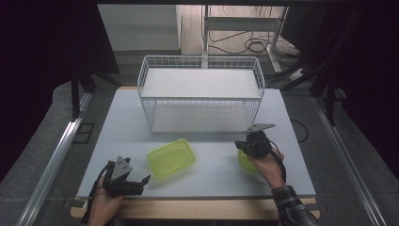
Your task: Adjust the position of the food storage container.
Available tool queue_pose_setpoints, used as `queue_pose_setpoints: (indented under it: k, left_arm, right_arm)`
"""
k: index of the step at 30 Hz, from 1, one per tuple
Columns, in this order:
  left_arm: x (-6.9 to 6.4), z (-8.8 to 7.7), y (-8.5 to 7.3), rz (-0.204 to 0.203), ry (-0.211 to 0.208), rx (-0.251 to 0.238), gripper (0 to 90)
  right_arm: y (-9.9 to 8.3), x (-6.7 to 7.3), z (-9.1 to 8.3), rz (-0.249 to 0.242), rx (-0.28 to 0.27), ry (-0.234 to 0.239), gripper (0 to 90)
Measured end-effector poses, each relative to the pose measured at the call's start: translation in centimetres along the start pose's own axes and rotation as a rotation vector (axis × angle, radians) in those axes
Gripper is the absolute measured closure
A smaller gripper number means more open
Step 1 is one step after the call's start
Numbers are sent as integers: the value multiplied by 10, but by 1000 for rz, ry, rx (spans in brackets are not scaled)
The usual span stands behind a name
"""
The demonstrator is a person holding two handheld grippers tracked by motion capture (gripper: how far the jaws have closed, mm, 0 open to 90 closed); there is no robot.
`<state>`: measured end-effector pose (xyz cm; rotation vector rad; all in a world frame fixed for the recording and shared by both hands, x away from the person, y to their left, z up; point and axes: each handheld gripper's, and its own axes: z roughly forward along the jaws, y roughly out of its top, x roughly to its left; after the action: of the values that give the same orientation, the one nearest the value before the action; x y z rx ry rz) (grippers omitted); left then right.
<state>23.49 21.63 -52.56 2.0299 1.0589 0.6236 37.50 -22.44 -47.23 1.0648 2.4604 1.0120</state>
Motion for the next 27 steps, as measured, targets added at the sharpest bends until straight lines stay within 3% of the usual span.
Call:
queue_pose_setpoints:
  k: [4,8,12,18,27]
  left_arm:
    - [0,0,0,-5,0,6,45]
    - [1,1,0,-17,-1,12,45]
    - [2,0,0,-35,-9,26,49]
    - [2,0,1,-71,-33,44,58]
    - [-1,0,2,-79,-58,72,88]
  right_arm:
    - [-4,0,-7,7,-16,-22,885]
    - [-3,15,-14,-15,-47,7,885]
    - [-7,36,-9,-54,7,44,883]
    - [-16,32,-11,-25,24,37,884]
    - [-36,15,-33,25,18,-20,881]
